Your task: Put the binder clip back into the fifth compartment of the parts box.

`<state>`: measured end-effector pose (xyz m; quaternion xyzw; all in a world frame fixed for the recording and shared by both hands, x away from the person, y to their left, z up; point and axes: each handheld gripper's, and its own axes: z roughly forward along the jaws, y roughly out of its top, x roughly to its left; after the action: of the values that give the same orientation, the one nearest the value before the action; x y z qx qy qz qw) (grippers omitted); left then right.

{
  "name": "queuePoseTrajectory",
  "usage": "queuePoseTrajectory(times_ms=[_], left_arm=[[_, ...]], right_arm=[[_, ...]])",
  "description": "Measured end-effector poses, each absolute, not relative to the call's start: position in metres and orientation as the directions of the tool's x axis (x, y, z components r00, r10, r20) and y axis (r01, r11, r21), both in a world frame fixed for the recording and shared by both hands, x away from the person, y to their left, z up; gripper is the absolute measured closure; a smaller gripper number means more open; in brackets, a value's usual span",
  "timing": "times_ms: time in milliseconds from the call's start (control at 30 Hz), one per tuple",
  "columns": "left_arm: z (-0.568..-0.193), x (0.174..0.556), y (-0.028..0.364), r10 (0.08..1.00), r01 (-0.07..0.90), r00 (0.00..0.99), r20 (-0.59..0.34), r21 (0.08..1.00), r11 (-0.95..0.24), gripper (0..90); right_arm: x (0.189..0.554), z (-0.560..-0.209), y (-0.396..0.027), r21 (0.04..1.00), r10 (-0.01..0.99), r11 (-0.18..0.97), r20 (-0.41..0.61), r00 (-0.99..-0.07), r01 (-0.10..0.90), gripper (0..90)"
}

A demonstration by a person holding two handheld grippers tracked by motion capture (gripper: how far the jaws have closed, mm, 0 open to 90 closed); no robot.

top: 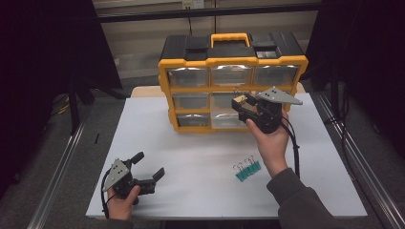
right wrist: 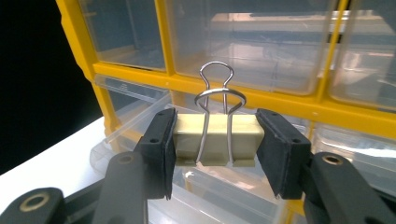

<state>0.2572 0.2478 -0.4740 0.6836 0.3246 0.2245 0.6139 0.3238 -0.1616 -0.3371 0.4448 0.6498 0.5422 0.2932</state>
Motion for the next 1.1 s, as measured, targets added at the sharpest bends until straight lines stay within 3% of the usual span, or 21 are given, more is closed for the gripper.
queuePoseTrajectory(times_ms=[267, 300, 467, 567, 1100], left_arm=[[-0.475, 0.257, 0.247, 0.720, 0.173, 0.688, -0.096, 0.984, -0.035, 1.6], [-0.475, 0.257, 0.247, 0.720, 0.173, 0.687, -0.094, 0.984, -0.037, 1.6], [-0.475, 0.257, 0.247, 0.720, 0.174, 0.687, -0.094, 0.984, -0.037, 1.6], [-0.475, 0.257, 0.248, 0.720, 0.173, 0.688, -0.093, 0.984, -0.038, 1.6], [-0.475, 0.257, 0.247, 0.723, 0.170, 0.684, -0.097, 0.985, -0.030, 1.6]], right_arm=[[0.326, -0.338, -0.160, 0.964, 0.884, 0.031, 0.096, -0.458, 0.264, 47.7], [0.325, -0.338, -0.161, 0.965, 0.887, 0.024, 0.101, -0.451, 0.262, 36.5], [0.318, -0.339, -0.165, 0.967, 0.879, -0.005, 0.126, -0.460, 0.254, 21.0], [0.312, -0.342, -0.170, 0.968, 0.876, -0.003, 0.124, -0.467, 0.251, 16.8], [0.270, -0.365, -0.194, 0.967, 0.841, -0.013, 0.149, -0.520, 0.256, 12.0]])
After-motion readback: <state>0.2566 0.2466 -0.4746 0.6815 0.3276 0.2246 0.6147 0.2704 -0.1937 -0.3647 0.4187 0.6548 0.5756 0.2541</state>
